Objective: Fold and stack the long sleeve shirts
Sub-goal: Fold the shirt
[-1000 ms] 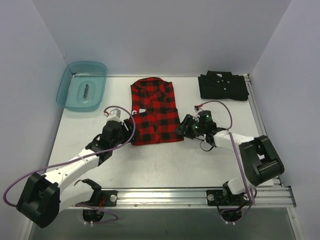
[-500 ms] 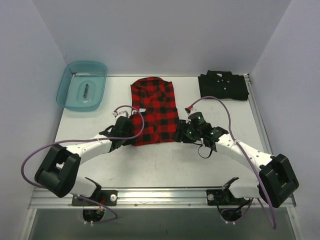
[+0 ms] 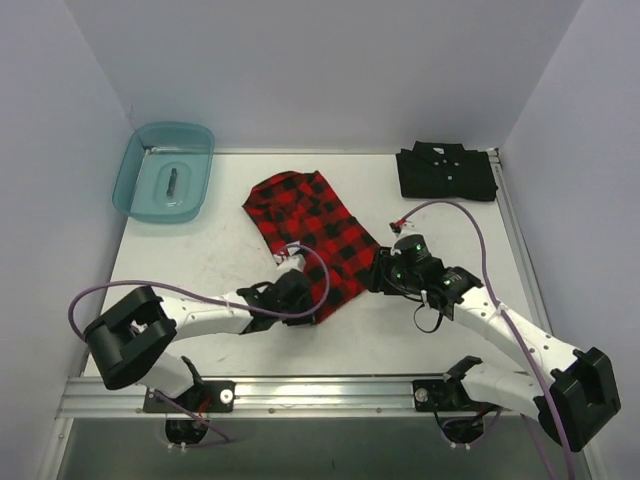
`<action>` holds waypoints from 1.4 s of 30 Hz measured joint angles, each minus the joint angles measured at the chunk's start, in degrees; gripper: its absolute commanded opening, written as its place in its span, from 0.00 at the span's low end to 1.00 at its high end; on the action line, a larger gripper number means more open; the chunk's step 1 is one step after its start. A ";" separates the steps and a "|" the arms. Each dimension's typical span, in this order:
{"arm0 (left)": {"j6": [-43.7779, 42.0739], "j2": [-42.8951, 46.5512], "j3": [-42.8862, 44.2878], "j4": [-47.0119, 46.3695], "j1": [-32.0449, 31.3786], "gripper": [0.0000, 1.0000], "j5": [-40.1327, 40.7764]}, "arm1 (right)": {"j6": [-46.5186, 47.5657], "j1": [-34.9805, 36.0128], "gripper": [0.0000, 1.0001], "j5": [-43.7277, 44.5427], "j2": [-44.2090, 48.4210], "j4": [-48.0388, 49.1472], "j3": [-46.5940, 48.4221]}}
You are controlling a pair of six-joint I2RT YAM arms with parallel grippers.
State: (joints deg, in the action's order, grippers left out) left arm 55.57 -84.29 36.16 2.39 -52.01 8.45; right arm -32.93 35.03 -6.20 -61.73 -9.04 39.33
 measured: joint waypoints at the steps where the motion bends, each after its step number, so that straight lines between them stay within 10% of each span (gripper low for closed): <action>1: 0.87 0.00 0.28 0.39 -3.41 0.47 0.24 | 0.09 -0.61 0.40 0.33 0.83 -0.57 -0.13; 6: 0.28 1.38 6.05 7.39 -14.43 0.76 0.87 | 0.35 -7.65 0.41 0.13 4.55 -2.38 -2.14; 12: -6.78 8.13 12.31 14.25 -6.56 0.79 4.33 | 0.44 -10.99 0.45 -1.33 5.31 -4.22 -3.23; 20: -20.90 -0.48 25.16 15.58 17.75 0.63 4.44 | -2.89 -9.62 0.45 -2.95 2.38 -3.02 -4.57; 31: -27.76 -26.03 39.21 14.95 27.78 0.43 -0.13 | -6.62 -2.95 0.41 -5.27 -9.44 4.46 -4.81; 42: -17.35 -16.48 20.02 6.84 29.90 0.38 -0.68 | -3.02 -6.86 0.37 -10.67 -22.60 7.48 -1.81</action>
State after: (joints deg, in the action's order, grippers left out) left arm 38.22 -100.77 56.18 9.23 -22.11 7.77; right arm -35.94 28.16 -16.86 -84.33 -1.56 37.52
